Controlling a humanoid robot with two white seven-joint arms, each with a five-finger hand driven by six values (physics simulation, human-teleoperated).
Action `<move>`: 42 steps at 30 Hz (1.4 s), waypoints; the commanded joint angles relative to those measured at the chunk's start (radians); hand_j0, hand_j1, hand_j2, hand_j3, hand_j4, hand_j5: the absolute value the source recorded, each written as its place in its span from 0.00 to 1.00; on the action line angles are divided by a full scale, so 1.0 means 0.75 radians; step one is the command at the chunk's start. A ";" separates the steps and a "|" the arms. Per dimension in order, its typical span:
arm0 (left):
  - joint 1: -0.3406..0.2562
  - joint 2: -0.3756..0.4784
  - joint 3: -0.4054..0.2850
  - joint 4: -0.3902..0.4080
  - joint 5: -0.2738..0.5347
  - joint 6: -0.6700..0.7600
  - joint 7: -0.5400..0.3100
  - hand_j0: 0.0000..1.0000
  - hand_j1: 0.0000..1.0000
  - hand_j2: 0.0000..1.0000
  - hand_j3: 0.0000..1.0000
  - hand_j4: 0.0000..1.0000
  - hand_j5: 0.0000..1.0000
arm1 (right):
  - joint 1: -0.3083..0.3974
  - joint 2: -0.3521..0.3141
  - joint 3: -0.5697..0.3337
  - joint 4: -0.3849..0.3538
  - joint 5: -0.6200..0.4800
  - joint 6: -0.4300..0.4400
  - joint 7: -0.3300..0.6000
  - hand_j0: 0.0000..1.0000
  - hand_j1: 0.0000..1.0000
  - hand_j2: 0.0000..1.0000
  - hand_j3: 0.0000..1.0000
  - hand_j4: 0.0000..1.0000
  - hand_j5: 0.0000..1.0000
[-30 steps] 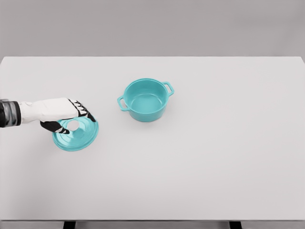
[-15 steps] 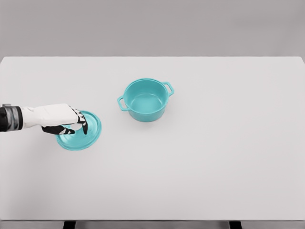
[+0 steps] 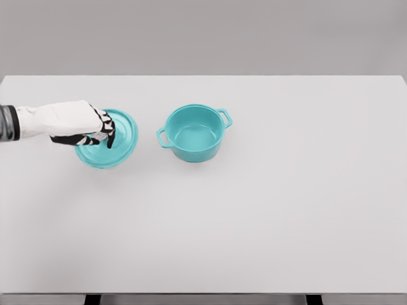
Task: Cover the pot with left arm
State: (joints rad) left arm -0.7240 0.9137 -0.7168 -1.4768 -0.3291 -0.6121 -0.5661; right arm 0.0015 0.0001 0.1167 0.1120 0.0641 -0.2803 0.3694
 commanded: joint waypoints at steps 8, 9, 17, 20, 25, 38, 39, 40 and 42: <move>-0.088 -0.057 -0.116 -0.009 0.003 0.002 0.000 0.44 0.44 0.44 0.44 0.44 0.44 | 0.000 0.000 0.000 0.000 0.000 -0.001 0.000 1.00 1.00 1.00 1.00 1.00 1.00; -0.100 -0.061 -0.120 -0.009 0.003 0.002 0.000 0.44 0.44 0.44 0.44 0.44 0.44 | 0.000 0.000 0.000 0.000 0.000 -0.001 0.000 1.00 1.00 1.00 1.00 1.00 1.00; -0.194 -0.097 -0.196 -0.005 0.003 0.002 0.000 0.44 0.44 0.44 0.44 0.44 0.44 | 0.000 0.000 0.000 0.000 0.000 -0.001 0.000 1.00 1.00 1.00 1.00 1.00 1.00; -0.200 -0.116 -0.196 -0.001 0.003 0.002 0.000 0.44 0.44 0.44 0.44 0.44 0.44 | 0.000 0.000 0.000 0.000 0.000 -0.001 0.000 1.00 1.00 1.00 1.00 1.00 1.00; -0.258 -0.147 -0.253 0.006 0.001 0.002 0.000 0.44 0.44 0.44 0.44 0.44 0.44 | 0.000 0.000 0.000 0.000 0.002 -0.001 0.000 1.00 1.00 1.00 1.00 1.00 1.00; -0.380 -0.206 -0.361 0.020 -0.001 0.002 -0.006 0.44 0.44 0.44 0.44 0.44 0.44 | 0.000 0.000 0.000 0.000 0.000 -0.001 0.000 1.00 1.00 1.00 1.00 1.00 1.00; -0.397 -0.208 -0.363 0.020 -0.003 0.002 -0.008 0.44 0.44 0.44 0.44 0.44 0.44 | 0.000 0.000 0.000 0.000 0.000 -0.001 0.000 1.00 1.00 1.00 1.00 1.00 1.00; -0.399 -0.222 -0.363 0.020 -0.003 0.002 -0.010 0.45 0.45 0.45 0.45 0.45 0.45 | 0.000 0.000 0.000 0.000 0.000 -0.001 0.000 1.00 1.00 1.00 1.00 1.00 1.00; -0.401 -0.226 -0.380 0.022 -0.009 0.002 -0.012 0.45 0.45 0.45 0.45 0.45 0.45 | 0.000 0.000 0.000 0.000 0.000 -0.001 0.000 1.00 1.00 1.00 1.00 1.00 1.00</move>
State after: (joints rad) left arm -1.0462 0.7508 -0.9944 -1.4616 -0.3369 -0.6130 -0.5738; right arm 0.0015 0.0001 0.1167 0.1121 0.0641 -0.2803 0.3694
